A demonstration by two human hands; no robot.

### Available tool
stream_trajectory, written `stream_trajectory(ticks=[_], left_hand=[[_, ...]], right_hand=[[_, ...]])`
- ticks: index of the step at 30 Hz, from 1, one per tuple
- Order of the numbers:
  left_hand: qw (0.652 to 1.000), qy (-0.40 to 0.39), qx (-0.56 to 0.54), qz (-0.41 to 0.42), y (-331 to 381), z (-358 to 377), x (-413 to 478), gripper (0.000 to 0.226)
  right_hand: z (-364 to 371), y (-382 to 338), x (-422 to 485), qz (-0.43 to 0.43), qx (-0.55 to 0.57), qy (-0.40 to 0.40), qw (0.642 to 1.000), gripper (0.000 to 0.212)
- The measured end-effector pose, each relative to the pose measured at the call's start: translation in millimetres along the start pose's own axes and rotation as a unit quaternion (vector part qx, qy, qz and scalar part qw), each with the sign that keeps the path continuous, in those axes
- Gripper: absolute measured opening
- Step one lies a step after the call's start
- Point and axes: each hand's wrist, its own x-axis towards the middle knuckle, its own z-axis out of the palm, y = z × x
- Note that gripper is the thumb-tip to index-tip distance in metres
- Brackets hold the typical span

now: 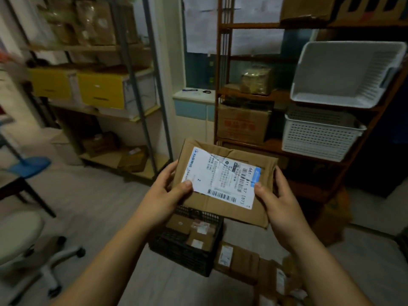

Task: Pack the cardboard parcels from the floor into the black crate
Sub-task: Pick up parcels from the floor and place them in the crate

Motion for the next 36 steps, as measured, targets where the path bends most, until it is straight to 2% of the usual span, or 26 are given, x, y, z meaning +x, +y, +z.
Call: stream_trajectory(ticks=[3,7,9,12,16,21,24,29,36], left_hand=[[1.0,0.012,-0.011,-0.025,-7.3,-43.0,15.8,0.087],[0.999,0.018,-0.038,-0.027,-16.5,-78.0,40.8,0.081],[0.998,0.035,-0.04,-0.016,-22.5,-88.0,56.7,0.073],[0.998,0.049,-0.022,-0.028,-30.6,-102.2,85.8,0.061],[0.996,0.067,0.034,-0.049,-40.7,-124.7,136.2,0.057],[0.991,0.076,0.085,-0.075,-39.1,-145.6,199.4,0.063],[0.991,0.078,0.081,-0.067,-39.8,-153.1,233.9,0.059],[0.993,0.063,0.069,-0.069,-51.3,-162.6,283.4,0.059],[0.994,-0.035,0.058,-0.084,-80.5,-182.7,355.0,0.048]], right_hand=[[47.5,4.1,11.4,0.004,0.004,0.002,1.0,0.062],[85.9,14.7,39.3,0.014,-0.002,0.018,1.0,0.056],[100.8,22.0,55.0,0.012,-0.021,0.001,1.0,0.055],[119.5,39.3,85.3,0.018,-0.051,-0.064,0.996,0.067],[143.5,65.3,138.6,0.038,-0.083,-0.081,0.992,0.078],[171.1,80.3,203.5,0.046,-0.058,-0.086,0.994,0.064],[183.5,83.8,237.0,0.044,-0.062,-0.084,0.994,0.063],[197.1,84.5,273.7,0.045,-0.075,-0.054,0.995,0.057],[227.0,113.8,303.9,0.07,-0.143,0.055,0.986,0.072]])
